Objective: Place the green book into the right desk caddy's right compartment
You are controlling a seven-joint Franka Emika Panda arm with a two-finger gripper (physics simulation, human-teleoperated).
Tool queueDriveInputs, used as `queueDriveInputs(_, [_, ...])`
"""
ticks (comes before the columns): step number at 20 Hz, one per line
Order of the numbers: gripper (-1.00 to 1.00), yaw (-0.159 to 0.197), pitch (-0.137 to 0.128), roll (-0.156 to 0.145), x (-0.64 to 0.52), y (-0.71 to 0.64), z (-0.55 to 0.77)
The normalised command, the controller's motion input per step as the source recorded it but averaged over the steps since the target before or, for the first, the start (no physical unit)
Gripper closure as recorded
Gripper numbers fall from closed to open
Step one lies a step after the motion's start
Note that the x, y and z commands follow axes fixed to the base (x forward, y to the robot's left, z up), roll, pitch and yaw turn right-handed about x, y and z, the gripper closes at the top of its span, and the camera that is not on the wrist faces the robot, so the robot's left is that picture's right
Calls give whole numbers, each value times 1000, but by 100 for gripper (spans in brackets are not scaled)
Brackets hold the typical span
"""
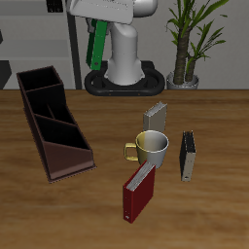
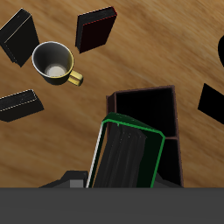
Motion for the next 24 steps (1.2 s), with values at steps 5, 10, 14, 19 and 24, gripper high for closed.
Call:
queueDriveInputs(5, [100, 95, -48, -39, -346, 105, 25])
queueDriveInputs(10, [100, 70, -38, -50, -290, 10, -86])
queueDriveInputs(14, [100, 18, 13, -51, -309, -128, -194])
queueDriveInputs(19, [100, -4, 17, -35, -315, -120, -185])
queueDriveInputs(24, [100, 34, 3, -30, -258, -137, -134])
